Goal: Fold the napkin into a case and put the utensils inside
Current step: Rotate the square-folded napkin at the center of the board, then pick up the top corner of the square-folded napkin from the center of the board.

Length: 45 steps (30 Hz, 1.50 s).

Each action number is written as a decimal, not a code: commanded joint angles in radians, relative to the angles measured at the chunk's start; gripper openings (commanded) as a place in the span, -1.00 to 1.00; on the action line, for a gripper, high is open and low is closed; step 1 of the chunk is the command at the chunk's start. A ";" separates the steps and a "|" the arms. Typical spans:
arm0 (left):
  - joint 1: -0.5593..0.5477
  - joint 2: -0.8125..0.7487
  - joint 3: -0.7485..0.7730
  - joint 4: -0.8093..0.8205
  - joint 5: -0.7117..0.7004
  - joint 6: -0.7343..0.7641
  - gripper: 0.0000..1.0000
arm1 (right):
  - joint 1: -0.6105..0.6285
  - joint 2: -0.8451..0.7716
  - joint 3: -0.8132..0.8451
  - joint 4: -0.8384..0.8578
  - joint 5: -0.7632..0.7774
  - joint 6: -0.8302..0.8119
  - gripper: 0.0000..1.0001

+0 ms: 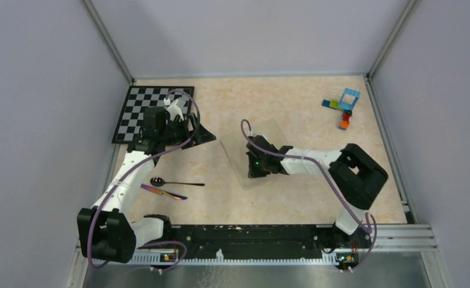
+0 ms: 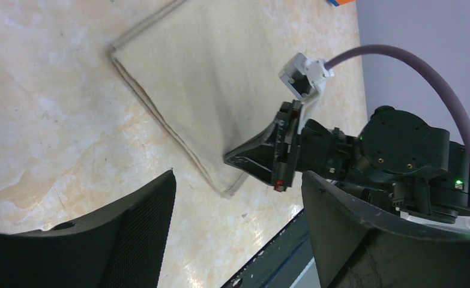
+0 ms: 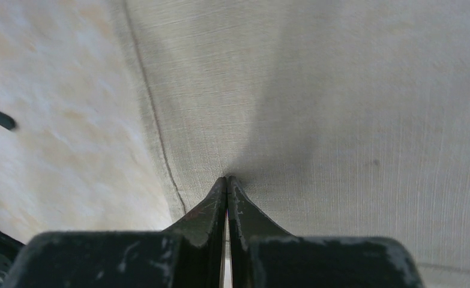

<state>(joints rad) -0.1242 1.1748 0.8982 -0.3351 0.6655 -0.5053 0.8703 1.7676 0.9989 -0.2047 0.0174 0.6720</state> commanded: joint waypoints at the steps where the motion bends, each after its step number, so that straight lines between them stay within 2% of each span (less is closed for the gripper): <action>1: -0.001 -0.045 -0.019 -0.001 0.032 0.019 0.62 | -0.022 -0.170 -0.181 -0.273 0.111 -0.022 -1.00; 4: -0.002 -0.062 -0.020 -0.009 0.047 0.015 0.63 | -0.227 -0.329 -0.277 -0.377 0.101 -0.032 -1.00; 6: -0.002 -0.072 -0.028 -0.004 0.055 0.003 0.63 | -0.371 -0.407 -0.301 -0.342 0.084 -0.061 -1.00; 8: -0.002 -0.088 -0.049 0.019 0.065 -0.017 0.63 | -0.461 -0.407 -0.290 -0.215 0.065 -0.101 -1.00; 10: -0.002 -0.093 -0.072 0.042 0.075 -0.036 0.64 | -0.501 -0.320 -0.197 -0.202 0.061 -0.143 -1.00; 13: -0.004 -0.096 -0.078 0.014 0.106 -0.037 0.63 | -0.475 -0.233 -0.041 -0.267 0.000 -0.234 -1.00; 18: -0.003 -0.160 -0.104 -0.005 0.074 -0.029 0.66 | -0.460 -0.264 -0.021 -0.195 -0.069 -0.273 -1.00; 24: -0.003 -0.141 -0.088 -0.024 0.085 -0.021 0.66 | -0.409 -0.058 0.093 -0.109 -0.103 -0.333 -1.00; 30: -0.003 -0.136 -0.130 -0.014 0.074 -0.018 0.66 | -0.330 0.074 0.181 -0.029 -0.102 -0.398 -1.00; 38: -0.003 -0.139 -0.184 -0.010 0.062 -0.013 0.66 | -0.235 0.204 0.207 -0.001 -0.136 -0.501 -1.00; 45: -0.026 -0.100 -0.297 0.116 0.111 -0.082 0.61 | -0.145 0.180 0.102 0.080 -0.347 -0.565 -1.00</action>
<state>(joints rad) -0.1276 1.0439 0.6712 -0.3347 0.7395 -0.5377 0.6746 1.9293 1.1828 -0.1284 -0.1749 0.1596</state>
